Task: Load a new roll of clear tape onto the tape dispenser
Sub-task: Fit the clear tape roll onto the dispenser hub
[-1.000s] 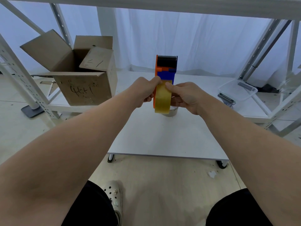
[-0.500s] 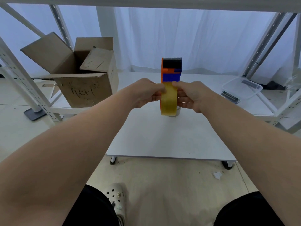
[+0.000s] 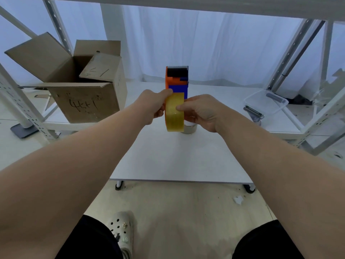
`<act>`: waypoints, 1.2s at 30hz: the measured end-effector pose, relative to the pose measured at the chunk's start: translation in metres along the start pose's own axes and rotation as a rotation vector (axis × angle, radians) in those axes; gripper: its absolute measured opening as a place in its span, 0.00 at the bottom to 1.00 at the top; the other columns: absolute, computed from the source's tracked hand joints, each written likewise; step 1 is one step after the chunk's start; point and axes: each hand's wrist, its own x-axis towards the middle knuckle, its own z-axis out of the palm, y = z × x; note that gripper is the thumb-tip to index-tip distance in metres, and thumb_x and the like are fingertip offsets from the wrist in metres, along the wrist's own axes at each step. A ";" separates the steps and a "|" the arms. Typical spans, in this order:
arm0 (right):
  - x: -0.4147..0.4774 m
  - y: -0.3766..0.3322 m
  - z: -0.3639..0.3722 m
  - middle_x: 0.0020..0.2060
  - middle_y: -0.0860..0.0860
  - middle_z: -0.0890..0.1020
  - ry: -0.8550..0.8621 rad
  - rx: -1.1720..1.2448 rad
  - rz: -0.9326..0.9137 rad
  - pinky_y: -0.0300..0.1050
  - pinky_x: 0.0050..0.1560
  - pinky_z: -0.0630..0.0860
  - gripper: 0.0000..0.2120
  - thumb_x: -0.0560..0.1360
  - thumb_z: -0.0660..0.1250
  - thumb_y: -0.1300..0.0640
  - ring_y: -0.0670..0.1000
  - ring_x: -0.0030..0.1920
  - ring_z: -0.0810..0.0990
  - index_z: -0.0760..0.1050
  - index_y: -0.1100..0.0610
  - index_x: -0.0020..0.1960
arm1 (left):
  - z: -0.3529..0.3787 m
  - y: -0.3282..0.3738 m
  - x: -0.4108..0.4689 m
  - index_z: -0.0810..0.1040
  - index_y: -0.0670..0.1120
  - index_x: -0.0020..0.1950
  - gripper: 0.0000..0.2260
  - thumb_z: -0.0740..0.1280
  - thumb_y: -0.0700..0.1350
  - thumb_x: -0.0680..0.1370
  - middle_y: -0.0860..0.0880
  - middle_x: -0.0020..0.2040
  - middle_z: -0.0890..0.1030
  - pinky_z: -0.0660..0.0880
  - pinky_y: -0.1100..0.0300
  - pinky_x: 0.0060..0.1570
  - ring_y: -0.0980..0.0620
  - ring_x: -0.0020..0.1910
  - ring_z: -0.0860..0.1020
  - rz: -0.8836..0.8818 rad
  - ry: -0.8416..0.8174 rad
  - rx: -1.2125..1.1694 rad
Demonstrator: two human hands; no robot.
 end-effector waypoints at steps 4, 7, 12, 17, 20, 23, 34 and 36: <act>0.003 0.001 -0.002 0.56 0.58 0.80 0.104 0.056 0.030 0.50 0.59 0.76 0.15 0.74 0.67 0.59 0.57 0.56 0.79 0.71 0.60 0.60 | 0.005 0.002 -0.002 0.75 0.42 0.44 0.13 0.68 0.53 0.76 0.47 0.36 0.75 0.74 0.63 0.36 0.53 0.33 0.72 0.038 -0.069 -0.016; 0.006 0.002 -0.004 0.59 0.55 0.78 0.141 0.028 0.063 0.53 0.61 0.75 0.19 0.75 0.65 0.53 0.58 0.58 0.78 0.69 0.57 0.64 | 0.011 0.002 -0.006 0.75 0.43 0.43 0.14 0.67 0.54 0.75 0.47 0.37 0.76 0.75 0.62 0.38 0.53 0.34 0.74 0.059 -0.091 0.022; 0.008 0.004 -0.005 0.60 0.57 0.78 0.128 0.066 0.052 0.51 0.59 0.76 0.20 0.75 0.67 0.54 0.58 0.58 0.78 0.70 0.59 0.65 | 0.012 0.002 -0.005 0.74 0.43 0.42 0.14 0.67 0.54 0.76 0.47 0.36 0.76 0.75 0.62 0.37 0.53 0.33 0.73 0.052 -0.075 0.020; 0.008 0.006 -0.008 0.59 0.58 0.78 0.027 0.057 0.008 0.48 0.57 0.76 0.22 0.71 0.71 0.64 0.57 0.59 0.77 0.71 0.62 0.64 | 0.007 0.000 -0.003 0.74 0.44 0.43 0.13 0.66 0.54 0.77 0.46 0.37 0.75 0.73 0.62 0.33 0.52 0.33 0.72 -0.007 -0.065 -0.055; 0.007 0.007 -0.008 0.60 0.57 0.77 -0.064 -0.032 -0.029 0.49 0.62 0.74 0.23 0.71 0.70 0.67 0.57 0.60 0.76 0.71 0.63 0.65 | 0.006 0.001 -0.002 0.74 0.43 0.47 0.16 0.65 0.56 0.76 0.47 0.36 0.75 0.72 0.62 0.32 0.53 0.31 0.71 -0.019 -0.047 -0.051; 0.006 0.006 -0.006 0.60 0.57 0.77 -0.043 -0.015 -0.042 0.51 0.63 0.74 0.21 0.72 0.68 0.66 0.57 0.59 0.76 0.71 0.62 0.64 | 0.004 0.002 -0.003 0.74 0.43 0.44 0.15 0.66 0.56 0.76 0.47 0.36 0.75 0.73 0.62 0.32 0.52 0.32 0.72 -0.010 -0.041 -0.049; 0.006 0.002 -0.009 0.58 0.59 0.77 0.128 0.163 0.043 0.49 0.56 0.76 0.16 0.73 0.62 0.61 0.59 0.58 0.77 0.70 0.59 0.61 | 0.011 0.005 -0.011 0.73 0.41 0.59 0.19 0.68 0.52 0.76 0.45 0.51 0.80 0.78 0.59 0.46 0.49 0.47 0.80 0.082 -0.208 -0.001; 0.005 0.002 -0.010 0.59 0.60 0.77 0.124 0.177 0.020 0.48 0.53 0.76 0.18 0.73 0.63 0.64 0.60 0.59 0.77 0.70 0.61 0.62 | 0.010 0.007 -0.013 0.73 0.40 0.60 0.18 0.67 0.51 0.76 0.45 0.52 0.80 0.79 0.59 0.44 0.49 0.47 0.80 0.099 -0.218 -0.017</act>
